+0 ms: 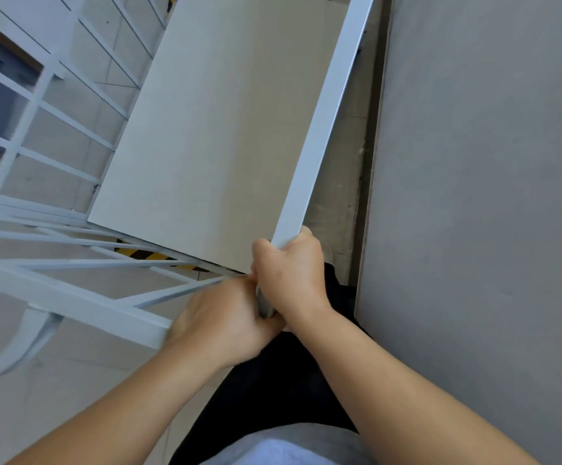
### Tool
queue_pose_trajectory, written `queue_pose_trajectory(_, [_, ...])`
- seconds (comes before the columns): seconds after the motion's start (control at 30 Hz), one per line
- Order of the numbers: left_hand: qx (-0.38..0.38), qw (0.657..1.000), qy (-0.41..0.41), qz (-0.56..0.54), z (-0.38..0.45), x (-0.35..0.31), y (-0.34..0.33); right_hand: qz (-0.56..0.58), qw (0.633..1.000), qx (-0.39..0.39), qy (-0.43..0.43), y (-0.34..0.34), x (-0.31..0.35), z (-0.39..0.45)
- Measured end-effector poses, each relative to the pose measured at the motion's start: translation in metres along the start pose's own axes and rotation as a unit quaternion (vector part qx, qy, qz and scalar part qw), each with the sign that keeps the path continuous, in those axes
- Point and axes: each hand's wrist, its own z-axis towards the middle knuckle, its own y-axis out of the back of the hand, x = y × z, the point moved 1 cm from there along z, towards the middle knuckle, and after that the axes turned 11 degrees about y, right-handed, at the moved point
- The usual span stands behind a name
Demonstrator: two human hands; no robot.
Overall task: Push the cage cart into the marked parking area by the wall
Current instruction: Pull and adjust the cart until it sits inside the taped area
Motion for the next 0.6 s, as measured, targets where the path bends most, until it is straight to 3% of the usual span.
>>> queue_pose_trajectory(0.27, [-0.017,1.0,-0.017,0.013,-0.002,-0.001,0.003,0.008,1.0,-0.007,0.004,-0.004,-0.002,0.0])
queue_pose_trajectory(0.6, [-0.042,0.998,0.04,0.02,-0.015,0.019,0.011,-0.035,0.998,0.046,-0.03,-0.019,0.004,-0.01])
